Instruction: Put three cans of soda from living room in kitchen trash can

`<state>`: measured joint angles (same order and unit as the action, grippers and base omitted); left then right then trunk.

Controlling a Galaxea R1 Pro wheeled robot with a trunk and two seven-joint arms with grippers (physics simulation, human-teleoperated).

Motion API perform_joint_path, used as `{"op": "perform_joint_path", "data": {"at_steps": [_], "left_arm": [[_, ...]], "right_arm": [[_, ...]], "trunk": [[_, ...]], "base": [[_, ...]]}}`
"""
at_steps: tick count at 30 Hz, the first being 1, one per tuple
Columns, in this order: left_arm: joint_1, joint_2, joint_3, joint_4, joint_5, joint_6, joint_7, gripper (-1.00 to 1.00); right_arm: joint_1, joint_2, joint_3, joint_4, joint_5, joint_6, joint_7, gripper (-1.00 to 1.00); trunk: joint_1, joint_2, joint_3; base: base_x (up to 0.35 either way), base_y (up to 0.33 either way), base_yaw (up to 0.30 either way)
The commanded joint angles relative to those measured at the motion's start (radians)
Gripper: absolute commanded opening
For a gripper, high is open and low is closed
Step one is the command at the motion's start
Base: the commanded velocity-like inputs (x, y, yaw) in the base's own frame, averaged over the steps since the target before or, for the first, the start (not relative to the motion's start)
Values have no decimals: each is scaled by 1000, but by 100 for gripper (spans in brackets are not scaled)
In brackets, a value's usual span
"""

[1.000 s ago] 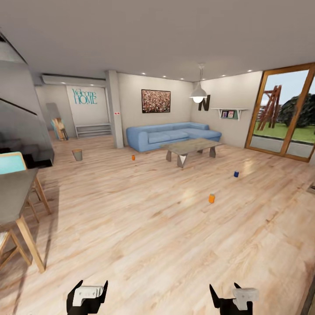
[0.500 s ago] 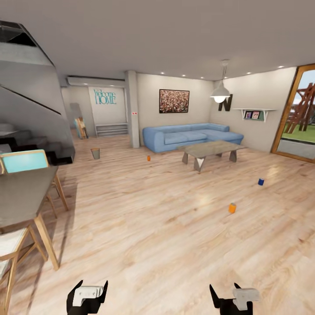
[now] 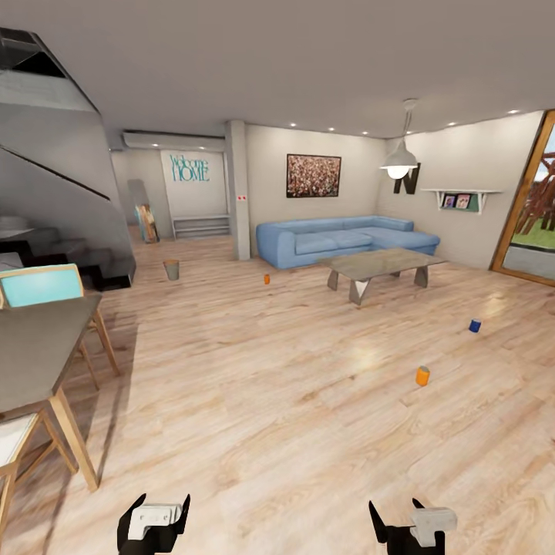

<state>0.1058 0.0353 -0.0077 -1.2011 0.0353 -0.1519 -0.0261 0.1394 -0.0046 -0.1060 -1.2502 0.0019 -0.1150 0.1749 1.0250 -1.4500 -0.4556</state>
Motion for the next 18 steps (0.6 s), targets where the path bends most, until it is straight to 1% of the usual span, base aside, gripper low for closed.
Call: {"op": "perform_joint_path", "data": {"at_steps": [1, 8, 12, 18], "left_arm": [[0, 0, 0, 0, 0, 0, 0, 100], [0, 0, 0, 4, 0, -1, 0, 100], [0, 0, 0, 40, 2, -1, 1, 100], [0, 0, 0, 53, 4, -3, 1, 100]], "right_arm": [[0, 0, 0, 0, 0, 0, 0, 100], [0, 0, 10, 0, 0, 0, 0, 100], [0, 0, 12, 0, 0, 0, 0, 100], [0, 0, 12, 0, 1, 0, 0, 100]], "trunk": [[0, 0, -1], [0, 0, -12], [0, 0, -18], [0, 0, -27]], "base": [[261, 0, 4], [261, 0, 1], [261, 0, 0], [261, 0, 0]]}}
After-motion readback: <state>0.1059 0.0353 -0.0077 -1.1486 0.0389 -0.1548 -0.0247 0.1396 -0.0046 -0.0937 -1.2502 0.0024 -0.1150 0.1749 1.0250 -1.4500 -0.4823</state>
